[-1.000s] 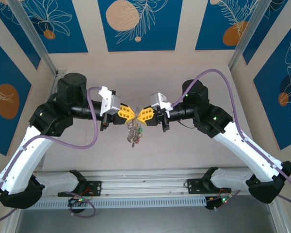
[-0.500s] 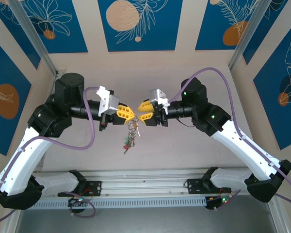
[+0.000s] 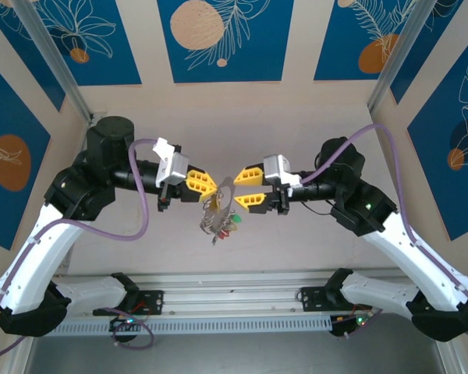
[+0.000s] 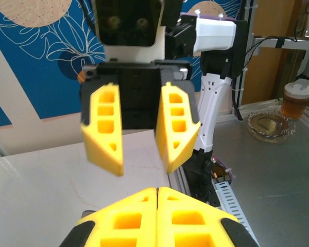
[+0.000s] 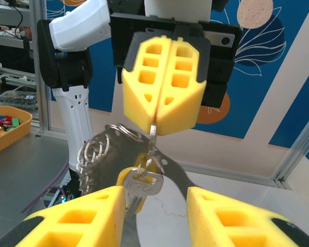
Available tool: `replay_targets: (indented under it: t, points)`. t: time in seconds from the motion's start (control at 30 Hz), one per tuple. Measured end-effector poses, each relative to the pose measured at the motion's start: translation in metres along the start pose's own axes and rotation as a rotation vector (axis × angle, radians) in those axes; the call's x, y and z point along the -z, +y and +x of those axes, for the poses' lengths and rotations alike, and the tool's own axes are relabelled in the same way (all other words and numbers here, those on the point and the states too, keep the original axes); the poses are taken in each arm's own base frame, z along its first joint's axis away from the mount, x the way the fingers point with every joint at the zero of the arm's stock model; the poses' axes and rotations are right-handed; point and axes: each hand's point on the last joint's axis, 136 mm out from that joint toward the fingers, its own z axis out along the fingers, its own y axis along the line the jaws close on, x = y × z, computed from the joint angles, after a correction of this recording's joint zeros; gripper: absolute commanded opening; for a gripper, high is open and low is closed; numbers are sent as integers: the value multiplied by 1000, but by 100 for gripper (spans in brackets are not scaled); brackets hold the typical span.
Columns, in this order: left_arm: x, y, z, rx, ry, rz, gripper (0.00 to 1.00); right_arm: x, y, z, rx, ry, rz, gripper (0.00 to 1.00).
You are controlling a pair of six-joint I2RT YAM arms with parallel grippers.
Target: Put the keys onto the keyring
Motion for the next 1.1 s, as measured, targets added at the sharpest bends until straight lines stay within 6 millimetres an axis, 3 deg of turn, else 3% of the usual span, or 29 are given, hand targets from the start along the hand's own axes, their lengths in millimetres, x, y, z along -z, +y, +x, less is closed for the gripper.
replay_targets:
  t: [0.17, 0.33, 0.8, 1.1]
  points:
    - [2, -3, -3, -8, -16, 4, 0, -15, -4, 9, -21, 7, -33, 33]
    - [2, -4, -4, -7, -23, 5, 0, -21, 0, 4, -15, -17, -64, 30]
    - [0, -2, -3, -11, -29, 2, 0, -27, 2, -4, 3, -46, -88, 30]
    - [0, -2, -3, -12, -30, 2, 0, -18, 0, 5, 12, 16, -30, 30]
